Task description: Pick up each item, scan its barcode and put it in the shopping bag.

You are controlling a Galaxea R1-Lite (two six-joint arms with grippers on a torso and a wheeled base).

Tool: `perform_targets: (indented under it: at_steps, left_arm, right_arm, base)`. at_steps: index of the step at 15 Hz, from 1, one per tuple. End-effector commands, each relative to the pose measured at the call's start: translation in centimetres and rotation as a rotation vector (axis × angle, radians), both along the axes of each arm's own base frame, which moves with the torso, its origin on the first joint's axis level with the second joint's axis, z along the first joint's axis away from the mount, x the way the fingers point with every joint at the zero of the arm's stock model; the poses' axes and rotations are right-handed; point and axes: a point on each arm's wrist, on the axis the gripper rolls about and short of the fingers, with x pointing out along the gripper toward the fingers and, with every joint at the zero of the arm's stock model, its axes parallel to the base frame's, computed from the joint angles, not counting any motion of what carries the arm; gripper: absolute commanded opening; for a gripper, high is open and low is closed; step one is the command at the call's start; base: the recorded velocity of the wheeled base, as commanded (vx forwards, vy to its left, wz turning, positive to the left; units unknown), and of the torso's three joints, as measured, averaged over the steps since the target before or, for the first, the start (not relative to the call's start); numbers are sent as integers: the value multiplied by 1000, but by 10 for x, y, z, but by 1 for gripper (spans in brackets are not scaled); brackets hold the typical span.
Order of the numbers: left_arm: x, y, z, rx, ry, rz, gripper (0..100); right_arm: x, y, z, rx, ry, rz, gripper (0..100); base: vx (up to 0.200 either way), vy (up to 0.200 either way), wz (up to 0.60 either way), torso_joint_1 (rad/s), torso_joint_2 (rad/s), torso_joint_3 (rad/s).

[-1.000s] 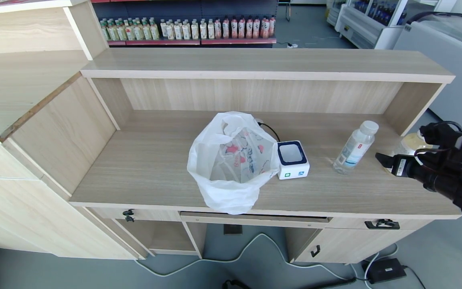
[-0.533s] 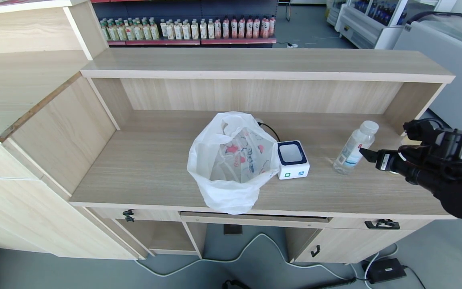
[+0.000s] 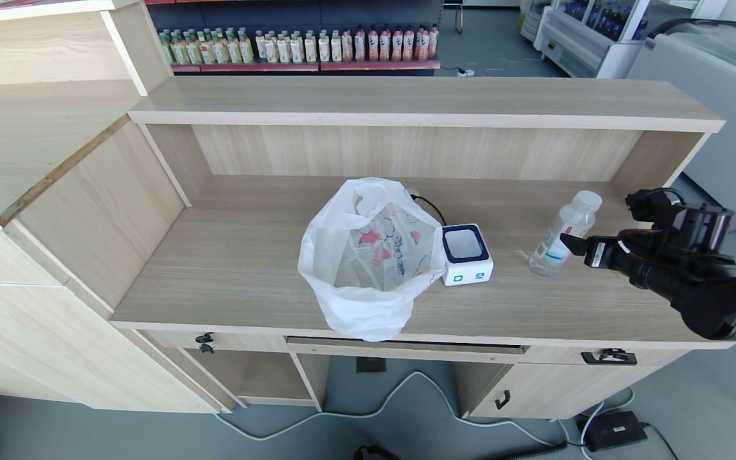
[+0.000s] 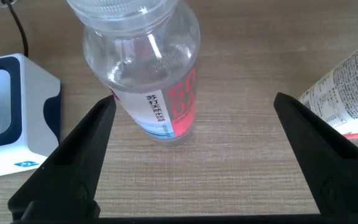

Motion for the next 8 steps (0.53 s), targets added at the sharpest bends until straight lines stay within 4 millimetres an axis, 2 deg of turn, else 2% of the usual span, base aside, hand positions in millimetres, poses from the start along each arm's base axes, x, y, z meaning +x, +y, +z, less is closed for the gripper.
perform_targets:
  at_steps: [1, 5, 8]
  left_arm:
    - [0, 0, 0, 0, -2, 0, 100]
    - [0, 0, 0, 0, -2, 0, 100]
    - [0, 0, 0, 0, 0, 0, 100]
  right_arm:
    - [4, 4, -2, 0, -1, 14, 100]
    - [15, 16, 2, -1, -27, 49, 100]
    - [21, 23, -6, -3, -18, 66, 100]
  base:
    - [0, 0, 0, 0, 0, 0]
    - [0, 0, 0, 0, 0, 0]
    - [0, 0, 0, 0, 0, 0]
